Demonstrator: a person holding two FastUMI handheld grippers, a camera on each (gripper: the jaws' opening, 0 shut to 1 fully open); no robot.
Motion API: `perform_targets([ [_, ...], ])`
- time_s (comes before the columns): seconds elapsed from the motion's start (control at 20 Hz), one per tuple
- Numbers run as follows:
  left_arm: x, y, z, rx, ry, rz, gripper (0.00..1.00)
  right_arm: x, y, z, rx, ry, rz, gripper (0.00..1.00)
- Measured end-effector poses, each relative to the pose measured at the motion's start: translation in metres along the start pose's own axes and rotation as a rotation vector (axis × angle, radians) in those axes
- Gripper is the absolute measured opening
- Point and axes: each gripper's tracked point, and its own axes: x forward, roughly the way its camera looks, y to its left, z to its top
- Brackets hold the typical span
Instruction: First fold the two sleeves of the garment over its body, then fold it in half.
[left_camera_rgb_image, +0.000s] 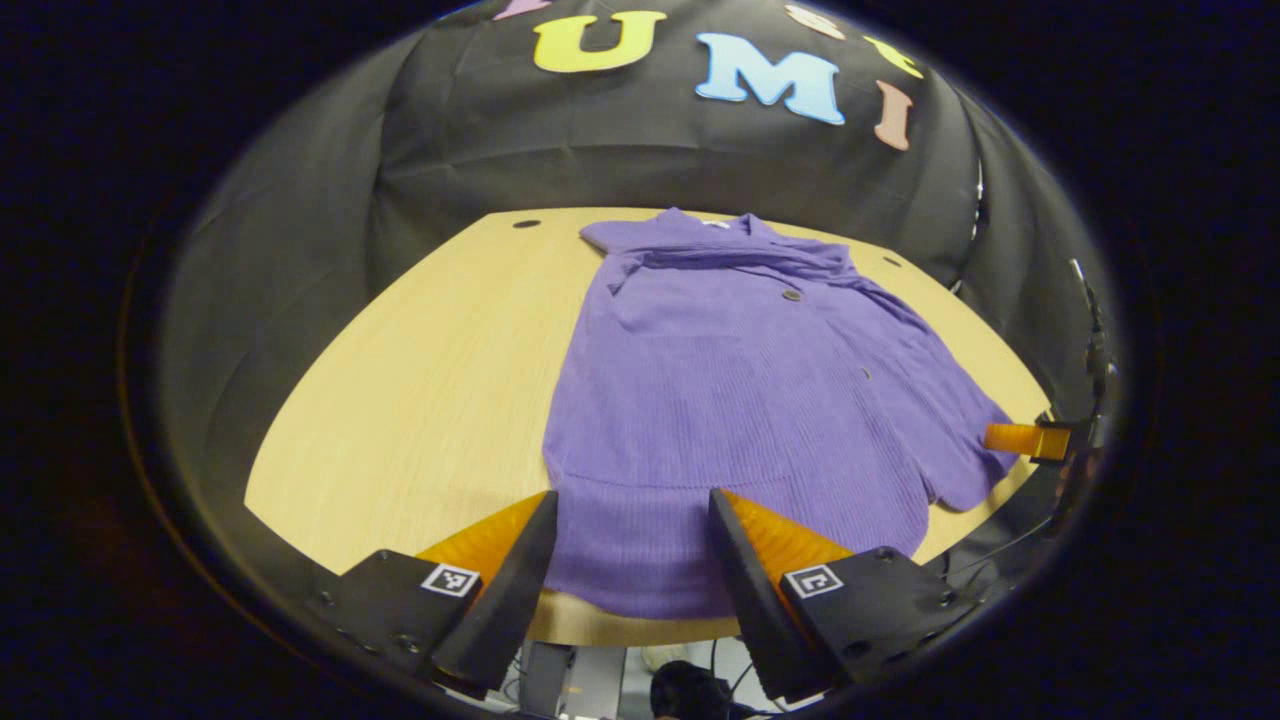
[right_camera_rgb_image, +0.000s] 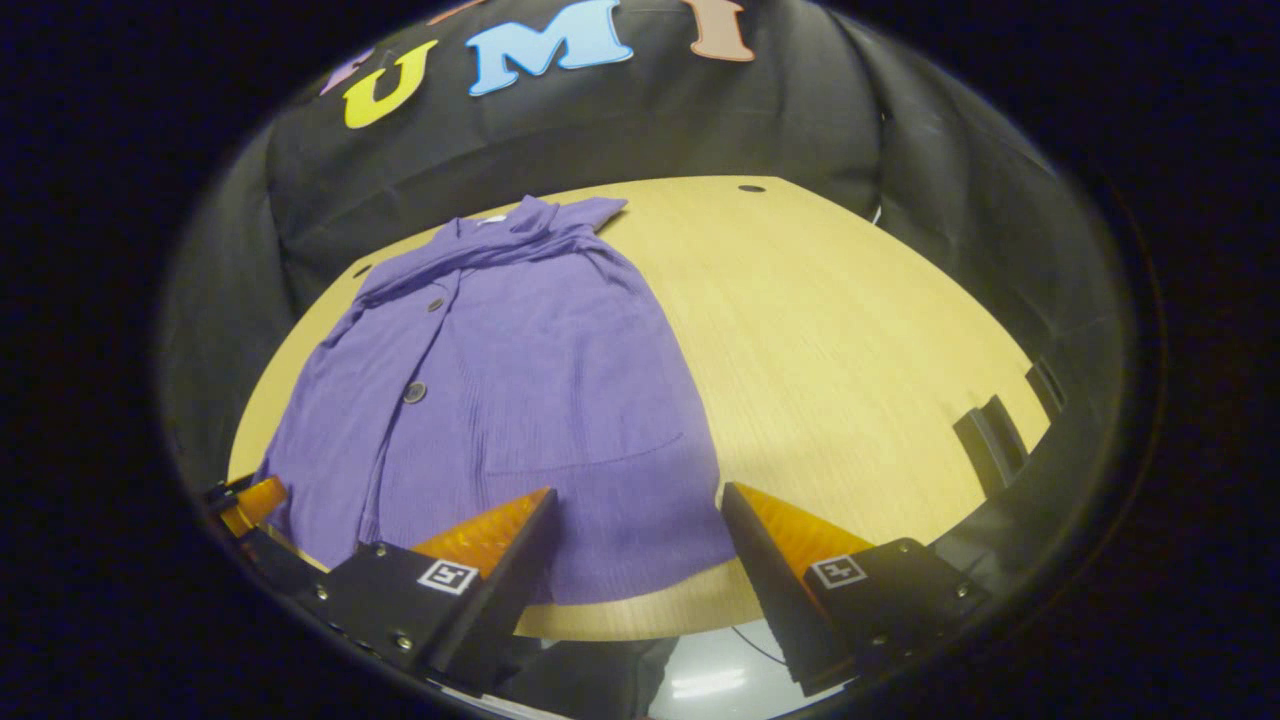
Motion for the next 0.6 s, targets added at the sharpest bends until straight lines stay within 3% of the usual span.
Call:
perform_targets([
  [0.05,0.001,0.002,0.0,0.027,0.0,0.018,0.89,0.0,0.001,0.0,-0.03,0.002,-0.009,1.0],
  [0.15,0.003,-0.009,0.001,0.045,-0.005,-0.005,0.79,0.001,0.01,0.001,-0.043,0.001,0.007,0.98],
  [0.2,0.003,-0.011,0.001,0.037,-0.008,-0.005,0.65,0.003,0.011,0.001,-0.043,0.001,0.016,0.92],
  [0.3,0.005,-0.019,0.002,0.06,-0.009,-0.023,0.45,0.002,0.014,0.002,-0.023,0.0,0.023,0.77],
  [0.35,0.004,-0.019,0.001,0.026,-0.013,-0.018,0.35,0.003,0.014,0.002,-0.012,0.005,0.024,0.58],
  [0.4,0.005,-0.019,0.004,0.014,-0.008,-0.022,0.24,0.003,0.011,0.004,-0.011,0.0,0.021,0.54],
  [0.45,0.004,-0.018,0.003,-0.008,-0.005,-0.018,0.24,0.005,0.012,0.008,0.044,-0.003,0.018,0.34],
  [0.5,0.007,-0.018,0.005,-0.032,0.007,-0.014,0.1,0.008,0.013,0.005,0.075,0.006,0.033,0.14],
  [0.6,0.006,-0.022,0.007,-0.07,0.022,-0.032,0.1,0.005,0.01,0.018,0.112,-0.023,0.017,0.17],
])
